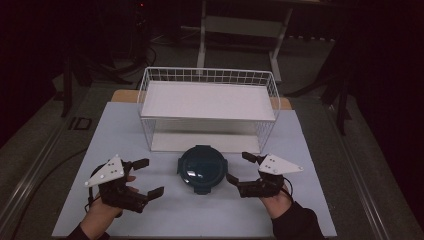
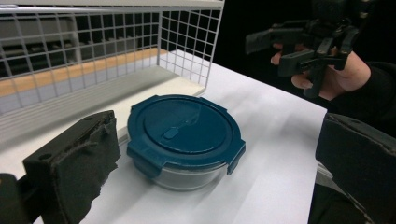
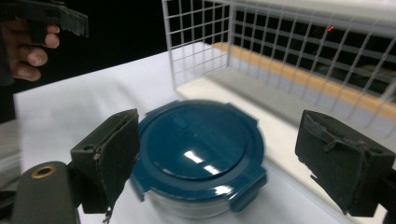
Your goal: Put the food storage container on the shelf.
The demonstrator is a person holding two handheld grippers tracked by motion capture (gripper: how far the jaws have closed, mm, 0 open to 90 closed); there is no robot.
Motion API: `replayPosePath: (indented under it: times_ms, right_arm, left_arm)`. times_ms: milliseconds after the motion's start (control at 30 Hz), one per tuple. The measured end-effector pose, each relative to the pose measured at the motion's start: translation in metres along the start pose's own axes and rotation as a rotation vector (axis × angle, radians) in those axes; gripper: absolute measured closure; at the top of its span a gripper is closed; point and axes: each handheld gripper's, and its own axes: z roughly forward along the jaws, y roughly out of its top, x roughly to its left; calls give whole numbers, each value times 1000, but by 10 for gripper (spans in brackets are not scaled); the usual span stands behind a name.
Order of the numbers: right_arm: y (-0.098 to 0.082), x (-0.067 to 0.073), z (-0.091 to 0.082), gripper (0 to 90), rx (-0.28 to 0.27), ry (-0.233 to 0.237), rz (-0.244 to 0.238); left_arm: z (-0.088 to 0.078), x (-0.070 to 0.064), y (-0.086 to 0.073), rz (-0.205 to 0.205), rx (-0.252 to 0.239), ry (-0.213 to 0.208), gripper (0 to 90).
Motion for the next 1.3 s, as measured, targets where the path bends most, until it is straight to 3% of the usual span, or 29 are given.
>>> replayPosePath:
  times_ms: [133,167,267,400,567,667,900,1067,1100,1167,1200,1233,1300]
  right_arm:
    - [2,-2,-1,158,-28,51,7]
    - [3,-3,-2,203,-45,42,19]
    - [4,-4,-3,200,-35,14,18]
    - [3,-3,-3,196,6,-31,25]
    - [1,-4,-3,131,-9,-53,31]
    - [0,-3,-2,115,-2,-46,24]
    - [-2,-1,0,114,11,-30,18]
    - [-4,-3,3,106,56,-39,41]
    - [-5,-3,3,106,55,-36,48]
    - [-7,-4,4,107,54,-27,54]
    - [-7,-4,4,107,53,-26,51]
    - [-7,-4,4,106,52,-27,49]
    - [-6,-3,4,106,49,-22,51]
  left_arm:
    - [10,1,11,-11,-4,-22,0]
    - [12,1,14,-14,-6,-28,0]
    - [21,4,22,-21,-1,-18,0]
    - [33,13,24,-73,12,-17,0]
    - [56,30,20,-130,96,13,0]
    - [70,41,16,-197,148,17,39]
    - [96,57,2,-286,277,64,39]
    - [104,66,-8,-386,357,53,39]
    - [104,66,-8,-386,357,53,40]
    - [108,70,-12,-454,384,40,41]
    - [108,70,-12,-454,384,40,49]
    - [111,73,-15,-497,412,39,55]
    - [113,76,-18,-535,424,32,55]
